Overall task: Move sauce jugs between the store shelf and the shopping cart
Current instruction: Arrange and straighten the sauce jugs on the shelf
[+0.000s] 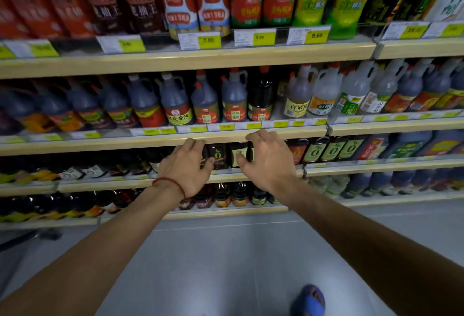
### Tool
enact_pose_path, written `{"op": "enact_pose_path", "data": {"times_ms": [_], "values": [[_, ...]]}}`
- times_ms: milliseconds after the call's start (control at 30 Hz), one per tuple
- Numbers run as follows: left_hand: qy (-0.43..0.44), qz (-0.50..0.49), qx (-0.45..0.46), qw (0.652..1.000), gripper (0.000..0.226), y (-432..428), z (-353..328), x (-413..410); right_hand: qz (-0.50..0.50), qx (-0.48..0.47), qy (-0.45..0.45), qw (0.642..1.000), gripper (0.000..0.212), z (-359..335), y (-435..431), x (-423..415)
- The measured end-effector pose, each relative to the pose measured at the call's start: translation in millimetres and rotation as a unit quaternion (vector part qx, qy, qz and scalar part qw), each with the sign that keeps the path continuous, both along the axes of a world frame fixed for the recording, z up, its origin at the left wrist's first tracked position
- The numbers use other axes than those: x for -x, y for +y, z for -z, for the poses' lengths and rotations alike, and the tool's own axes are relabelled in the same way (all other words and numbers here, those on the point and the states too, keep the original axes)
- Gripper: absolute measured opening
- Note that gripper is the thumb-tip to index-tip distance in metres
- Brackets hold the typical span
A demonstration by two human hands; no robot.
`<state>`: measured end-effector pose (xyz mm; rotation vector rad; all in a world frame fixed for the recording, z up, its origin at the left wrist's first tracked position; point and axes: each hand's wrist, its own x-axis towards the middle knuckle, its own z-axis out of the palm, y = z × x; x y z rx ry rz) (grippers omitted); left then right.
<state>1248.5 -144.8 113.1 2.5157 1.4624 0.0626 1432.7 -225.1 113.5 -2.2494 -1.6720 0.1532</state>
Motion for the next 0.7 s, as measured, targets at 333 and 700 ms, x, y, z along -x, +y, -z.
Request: {"op": "enact_pose_path", "data": {"times_ms": [333,700], "values": [[-0.074,0.004,0.017,0.997,0.055,64.8,-3.2,29.4,0.045,-0.019,0.054,0.997,0.055,0.2,43.9,35.3],[-0.243,-0.013,0.000,0.970,0.053,165.9,42.9,-9.6,0.042,-0.043,0.122,0.991,0.052,61.9,143.4,9.4]]}}
